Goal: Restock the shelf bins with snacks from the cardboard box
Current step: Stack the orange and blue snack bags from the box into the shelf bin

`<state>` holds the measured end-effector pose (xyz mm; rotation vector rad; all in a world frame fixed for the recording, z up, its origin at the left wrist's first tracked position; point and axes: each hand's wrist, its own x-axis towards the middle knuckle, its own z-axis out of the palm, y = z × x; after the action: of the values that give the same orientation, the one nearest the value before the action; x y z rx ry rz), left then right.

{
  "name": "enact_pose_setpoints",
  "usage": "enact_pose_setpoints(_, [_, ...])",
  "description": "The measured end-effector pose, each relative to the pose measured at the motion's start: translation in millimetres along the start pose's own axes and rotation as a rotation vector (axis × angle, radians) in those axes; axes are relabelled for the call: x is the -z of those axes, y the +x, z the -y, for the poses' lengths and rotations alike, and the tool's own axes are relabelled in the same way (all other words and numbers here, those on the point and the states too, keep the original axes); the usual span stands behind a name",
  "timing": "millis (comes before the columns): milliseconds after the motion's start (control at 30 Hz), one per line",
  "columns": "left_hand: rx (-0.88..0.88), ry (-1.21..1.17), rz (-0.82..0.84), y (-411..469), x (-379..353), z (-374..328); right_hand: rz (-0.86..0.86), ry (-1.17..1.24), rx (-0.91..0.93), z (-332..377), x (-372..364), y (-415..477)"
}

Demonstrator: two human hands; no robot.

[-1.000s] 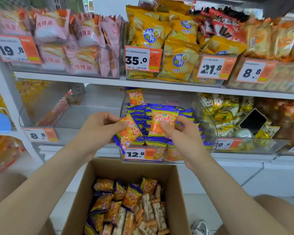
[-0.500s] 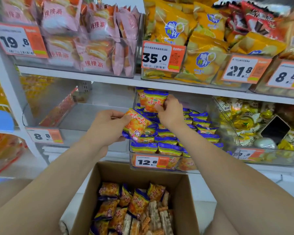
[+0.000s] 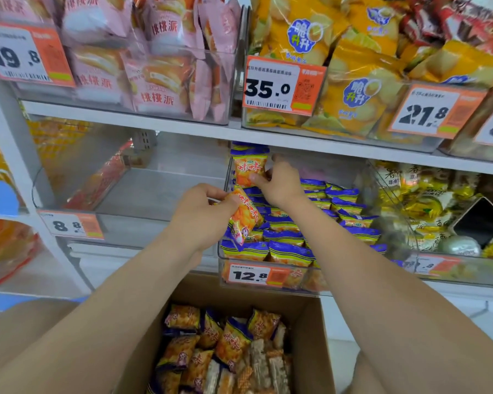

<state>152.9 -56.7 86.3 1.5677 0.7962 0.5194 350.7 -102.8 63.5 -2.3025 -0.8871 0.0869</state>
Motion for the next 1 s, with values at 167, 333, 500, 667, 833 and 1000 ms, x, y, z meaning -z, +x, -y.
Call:
enact_pose_setpoints(167, [-0.007, -0.041, -0.012, -4, 3, 1, -0.142, -0.019, -0.057, -1, 13, -10])
enact_pose_setpoints(333, [-0.049, -0.116, -0.069, -7, 3, 5, 0.138, 0.275, -0.200, 12, 45, -48])
enact_pose_setpoints(500, [-0.120, -0.230, -0.132, -11, 0, 2, 0.564, 0.593, -0.115, 21, 63, -92])
enact_pose_setpoints(667, [-0.102, -0.093, -0.051, -13, 2, 0, 0.239, 0.601, -0.048, 4, 52, -83])
enact_pose_setpoints(833, [-0.034, 0.041, 0.073, -7, 4, 9, -0.060, 0.237, 0.063, -18, 36, -58])
enact_pose_setpoints(1000, [-0.008, 0.045, 0.107, -8, 5, 10, -0.105, 0.158, 0.124, -15, 0, -37])
